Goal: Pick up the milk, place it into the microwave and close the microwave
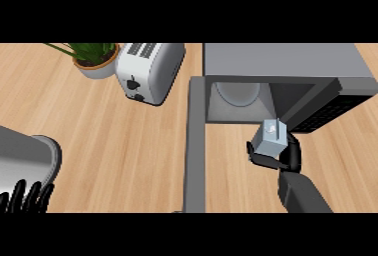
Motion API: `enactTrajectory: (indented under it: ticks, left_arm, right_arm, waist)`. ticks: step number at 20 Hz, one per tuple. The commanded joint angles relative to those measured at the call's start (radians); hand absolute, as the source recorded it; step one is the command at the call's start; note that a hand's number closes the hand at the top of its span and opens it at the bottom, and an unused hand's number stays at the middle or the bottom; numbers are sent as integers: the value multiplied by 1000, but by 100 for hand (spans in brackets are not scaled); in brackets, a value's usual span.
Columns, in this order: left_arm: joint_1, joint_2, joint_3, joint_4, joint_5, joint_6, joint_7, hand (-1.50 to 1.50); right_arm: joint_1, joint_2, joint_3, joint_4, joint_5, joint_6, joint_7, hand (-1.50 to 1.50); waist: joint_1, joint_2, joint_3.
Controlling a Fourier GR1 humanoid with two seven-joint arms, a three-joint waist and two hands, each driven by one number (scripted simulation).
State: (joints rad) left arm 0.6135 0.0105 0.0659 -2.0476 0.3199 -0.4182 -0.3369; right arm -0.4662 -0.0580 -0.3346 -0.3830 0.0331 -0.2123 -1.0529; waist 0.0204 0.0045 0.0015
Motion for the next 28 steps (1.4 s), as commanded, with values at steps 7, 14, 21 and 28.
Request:
enactTrajectory:
  ticks: [7, 14, 21, 28]
  left_arm:
    - [37, 3, 44, 20, 39, -55, -33, -150]
    - [53, 7, 29, -7, 49, -47, 7, -150]
    - [60, -10, -9, -43, 26, -43, 25, -150]
    - [67, -10, -8, -84, 58, 5, 46, -150]
  right_arm:
    - [54, 27, 13, -103, -30, 10, -102, 150]
    - [281, 57, 217, -515, -54, -22, 126, 150]
    - [569, 46, 363, -956, 13, -67, 370, 150]
    - [655, 57, 447, -1200, -124, 68, 483, 150]
  waist:
    - [-13, -6, -1]
    - [-30, -13, -3]
    - [-34, -12, -3]
    - [-24, -7, -1]
